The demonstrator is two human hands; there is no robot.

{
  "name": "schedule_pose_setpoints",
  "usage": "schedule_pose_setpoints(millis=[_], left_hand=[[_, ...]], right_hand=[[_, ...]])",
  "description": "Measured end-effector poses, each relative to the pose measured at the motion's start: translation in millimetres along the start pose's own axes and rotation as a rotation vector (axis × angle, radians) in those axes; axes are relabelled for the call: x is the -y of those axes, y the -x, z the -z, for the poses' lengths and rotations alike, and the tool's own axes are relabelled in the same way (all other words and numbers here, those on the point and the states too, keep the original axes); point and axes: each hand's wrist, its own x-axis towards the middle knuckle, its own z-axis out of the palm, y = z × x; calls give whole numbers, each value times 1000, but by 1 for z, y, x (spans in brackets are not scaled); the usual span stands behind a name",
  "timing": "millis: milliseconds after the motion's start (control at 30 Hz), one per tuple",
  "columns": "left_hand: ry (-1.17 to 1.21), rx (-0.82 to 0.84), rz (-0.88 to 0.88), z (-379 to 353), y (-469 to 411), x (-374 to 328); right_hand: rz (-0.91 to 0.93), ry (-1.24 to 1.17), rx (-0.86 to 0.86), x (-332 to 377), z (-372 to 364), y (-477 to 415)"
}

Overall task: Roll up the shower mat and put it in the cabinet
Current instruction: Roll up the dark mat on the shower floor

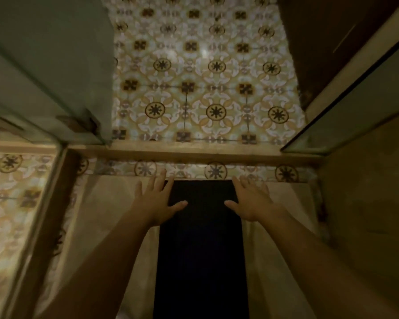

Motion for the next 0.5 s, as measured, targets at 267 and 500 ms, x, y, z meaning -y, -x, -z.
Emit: schedule_pose_setpoints(millis=[267, 500], left_hand=[[-134, 2, -41, -115, -145, 28], [-56, -390, -247, -114, -132, 38]], right_hand=[[209, 64, -151, -26, -100, -141], [339, 117, -470, -28, -95, -129]])
